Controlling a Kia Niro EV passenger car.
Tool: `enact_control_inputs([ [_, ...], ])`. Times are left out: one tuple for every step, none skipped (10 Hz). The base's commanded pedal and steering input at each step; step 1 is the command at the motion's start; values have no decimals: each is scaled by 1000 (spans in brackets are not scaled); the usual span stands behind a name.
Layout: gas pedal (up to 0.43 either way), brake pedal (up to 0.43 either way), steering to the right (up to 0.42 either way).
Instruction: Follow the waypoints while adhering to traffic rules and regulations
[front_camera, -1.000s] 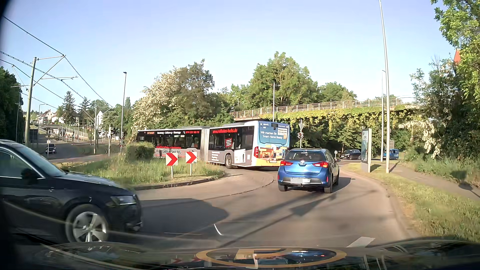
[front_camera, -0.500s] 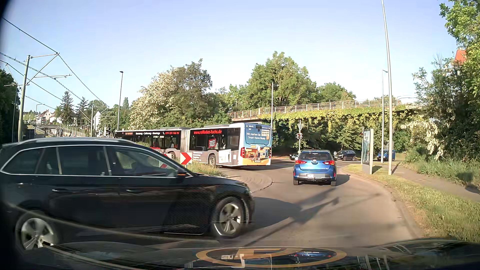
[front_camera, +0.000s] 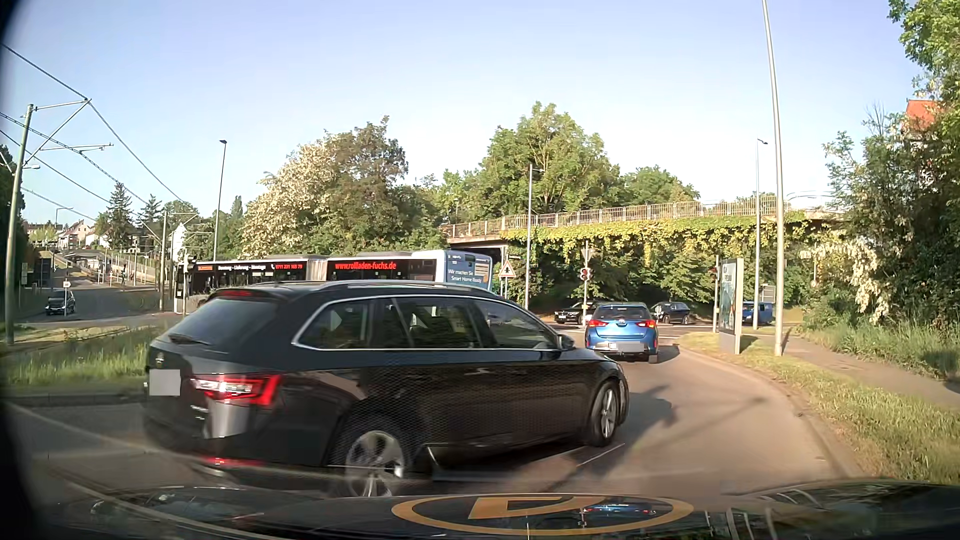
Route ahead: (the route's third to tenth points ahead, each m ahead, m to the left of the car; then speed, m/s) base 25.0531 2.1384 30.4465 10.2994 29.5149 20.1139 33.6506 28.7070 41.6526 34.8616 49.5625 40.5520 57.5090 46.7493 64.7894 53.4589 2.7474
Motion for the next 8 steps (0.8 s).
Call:
enact_control_inputs([
  [421, 0, 204],
  [421, 0, 217],
  [421, 0, 220],
  [421, 0, 220],
  [421, 0, 219],
  [421, 0, 218],
  [390, 0, 213],
  [350, 0, 202],
])
